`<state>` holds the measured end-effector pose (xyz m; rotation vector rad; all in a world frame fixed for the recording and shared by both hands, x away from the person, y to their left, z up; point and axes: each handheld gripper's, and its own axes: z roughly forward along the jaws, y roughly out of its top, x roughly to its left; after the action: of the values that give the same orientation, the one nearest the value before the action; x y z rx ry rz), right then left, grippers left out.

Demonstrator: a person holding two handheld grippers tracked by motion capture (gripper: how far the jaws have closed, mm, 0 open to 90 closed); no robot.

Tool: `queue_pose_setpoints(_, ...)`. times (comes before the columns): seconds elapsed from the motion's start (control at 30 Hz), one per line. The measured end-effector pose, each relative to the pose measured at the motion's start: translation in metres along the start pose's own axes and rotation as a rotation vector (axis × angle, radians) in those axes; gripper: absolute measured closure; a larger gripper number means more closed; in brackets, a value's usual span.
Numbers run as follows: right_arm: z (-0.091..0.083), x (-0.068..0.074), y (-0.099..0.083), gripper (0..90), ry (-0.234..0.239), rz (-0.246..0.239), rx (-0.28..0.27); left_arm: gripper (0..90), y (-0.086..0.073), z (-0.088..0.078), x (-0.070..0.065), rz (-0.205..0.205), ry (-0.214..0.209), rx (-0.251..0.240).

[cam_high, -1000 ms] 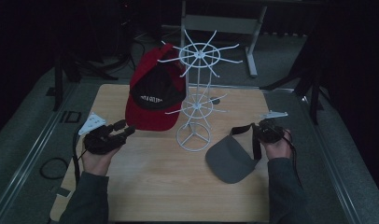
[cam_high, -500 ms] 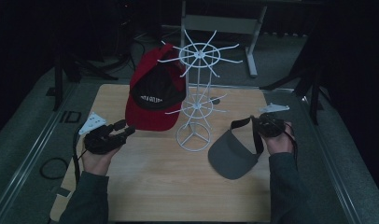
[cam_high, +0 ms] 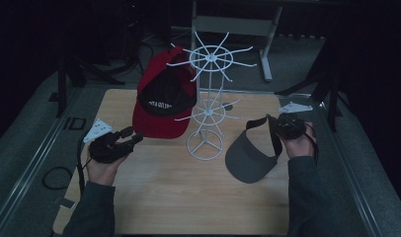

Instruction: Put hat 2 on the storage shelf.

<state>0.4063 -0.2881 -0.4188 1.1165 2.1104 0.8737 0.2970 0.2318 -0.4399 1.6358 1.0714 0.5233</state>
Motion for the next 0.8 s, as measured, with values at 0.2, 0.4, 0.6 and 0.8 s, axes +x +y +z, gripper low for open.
queue_pose_setpoints(0.2,-0.007,0.002,0.007,88.4,0.004,-0.026,-0.022,52.4,0.0,0.0,0.0,0.0,0.0,0.0)
queue_pose_setpoints(0.4,-0.011,0.003,0.014,88.4,0.006,-0.049,-0.038,52.4,0.0,0.0,0.0,0.003,0.0,0.001)
queue_pose_setpoints(0.6,-0.013,0.002,0.022,88.4,0.001,-0.067,-0.047,52.4,0.0,0.0,0.0,0.002,0.001,-0.001)
queue_pose_setpoints(0.8,-0.019,0.002,0.026,88.4,0.02,-0.073,-0.085,52.4,0.0,-0.001,0.001,0.001,0.001,-0.001)
